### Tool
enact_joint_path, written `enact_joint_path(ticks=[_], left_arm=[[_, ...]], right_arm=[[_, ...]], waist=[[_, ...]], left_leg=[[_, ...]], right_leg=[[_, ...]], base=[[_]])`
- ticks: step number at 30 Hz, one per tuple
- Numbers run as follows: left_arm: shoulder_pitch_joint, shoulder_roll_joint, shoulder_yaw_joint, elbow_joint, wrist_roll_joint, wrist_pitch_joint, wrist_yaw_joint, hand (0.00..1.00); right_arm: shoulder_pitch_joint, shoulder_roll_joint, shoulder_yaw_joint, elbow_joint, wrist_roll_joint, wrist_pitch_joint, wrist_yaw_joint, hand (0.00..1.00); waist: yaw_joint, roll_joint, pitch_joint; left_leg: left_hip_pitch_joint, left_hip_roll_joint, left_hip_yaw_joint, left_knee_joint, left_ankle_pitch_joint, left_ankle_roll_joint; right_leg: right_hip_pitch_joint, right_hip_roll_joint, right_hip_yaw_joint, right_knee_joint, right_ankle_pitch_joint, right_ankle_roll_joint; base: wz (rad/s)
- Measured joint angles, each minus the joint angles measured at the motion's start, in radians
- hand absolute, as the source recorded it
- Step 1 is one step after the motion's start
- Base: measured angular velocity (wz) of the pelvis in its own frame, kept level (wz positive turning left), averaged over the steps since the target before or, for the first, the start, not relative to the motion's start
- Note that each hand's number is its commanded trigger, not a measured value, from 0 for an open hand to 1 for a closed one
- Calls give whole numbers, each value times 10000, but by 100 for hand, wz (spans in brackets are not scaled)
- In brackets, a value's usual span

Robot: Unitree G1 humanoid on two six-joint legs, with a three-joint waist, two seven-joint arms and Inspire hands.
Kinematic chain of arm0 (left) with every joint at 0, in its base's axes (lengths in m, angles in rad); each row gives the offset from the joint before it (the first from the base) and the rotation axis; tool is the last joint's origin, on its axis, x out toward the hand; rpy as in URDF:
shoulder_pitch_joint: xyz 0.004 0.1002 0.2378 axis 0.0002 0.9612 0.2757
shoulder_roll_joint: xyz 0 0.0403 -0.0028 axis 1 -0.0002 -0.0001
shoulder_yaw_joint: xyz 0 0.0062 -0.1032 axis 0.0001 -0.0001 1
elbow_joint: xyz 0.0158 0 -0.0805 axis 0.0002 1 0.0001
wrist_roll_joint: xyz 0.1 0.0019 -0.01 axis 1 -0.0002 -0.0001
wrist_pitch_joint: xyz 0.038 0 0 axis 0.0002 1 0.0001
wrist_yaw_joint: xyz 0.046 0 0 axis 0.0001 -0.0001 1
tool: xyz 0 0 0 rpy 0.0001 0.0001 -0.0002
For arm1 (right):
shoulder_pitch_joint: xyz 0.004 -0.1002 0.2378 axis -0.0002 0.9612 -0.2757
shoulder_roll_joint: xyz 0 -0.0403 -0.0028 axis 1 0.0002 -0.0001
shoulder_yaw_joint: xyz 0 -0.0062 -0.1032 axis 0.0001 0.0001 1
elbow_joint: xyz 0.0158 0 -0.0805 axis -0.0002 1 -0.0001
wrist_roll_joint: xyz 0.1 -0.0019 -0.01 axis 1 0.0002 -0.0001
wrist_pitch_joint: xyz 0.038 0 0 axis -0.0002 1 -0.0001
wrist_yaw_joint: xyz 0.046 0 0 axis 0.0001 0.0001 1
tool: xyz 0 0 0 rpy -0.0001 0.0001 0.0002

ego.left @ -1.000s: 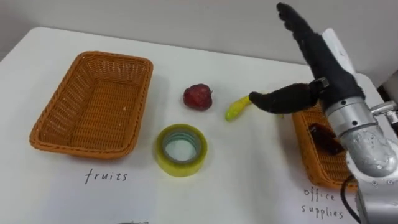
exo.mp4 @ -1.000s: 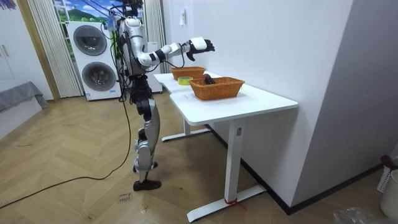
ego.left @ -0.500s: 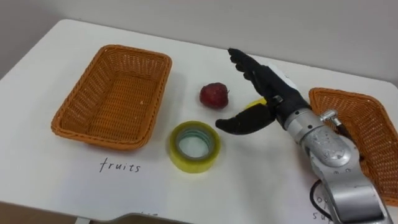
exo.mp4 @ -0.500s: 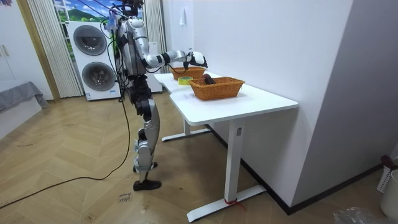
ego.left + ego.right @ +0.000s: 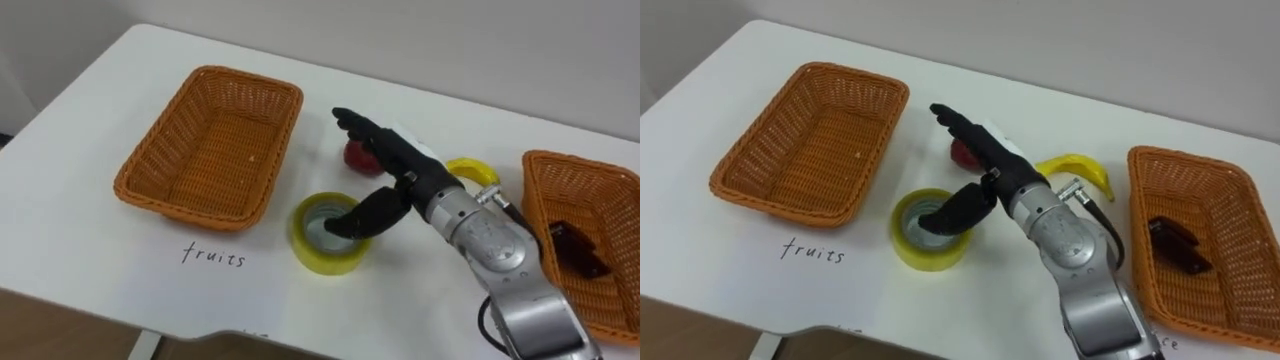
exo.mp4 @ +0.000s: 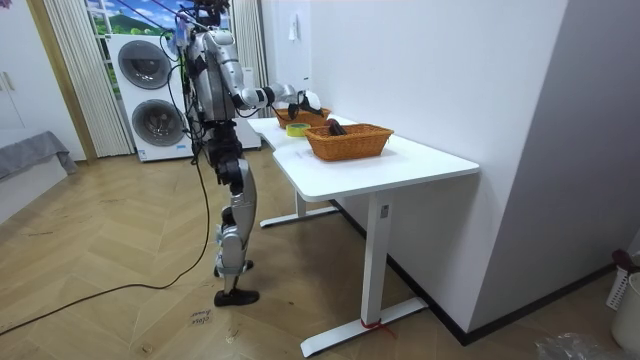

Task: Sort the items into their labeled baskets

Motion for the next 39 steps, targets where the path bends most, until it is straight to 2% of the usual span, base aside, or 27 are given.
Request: enact_joint_path(ticks=[8,16,20,30,39], left_arm=[[43,-27,8,-266,64,90,-23,0],[104,-43,9,-547,66,105,-24,0],[143,-43,8,-551,68,125,-33,0],[181,-46,11,-553,169,200,-46,0],[198,-49,-81,-548,162,206,-44,0]], right_arm=[[-192,38,109,384,-718,17,20,0],[-192,38,107,397,-830,127,159,0],[-193,38,107,397,-837,299,240,0],[-193,41,108,398,-987,309,251,0],[-192,134,112,638,-1034,309,305,0]], waist=[[82,0,1],[144,4,3],[202,2,2],[271,-22,8],[283,-78,64]], left_leg=[[-12,-24,-20,1,14,21],[-34,-20,-23,2,16,20],[-37,-22,-25,5,17,22],[-43,-23,-37,3,18,22],[-54,-24,-42,3,18,23]], right_leg=[[4,-35,-19,-4,0,0],[-6,-28,-26,-4,0,1],[-6,-30,-30,0,0,1],[-7,-32,-35,2,0,1],[-17,-26,-38,-2,0,1]], base=[[1],[0],[0],[0],[0]])
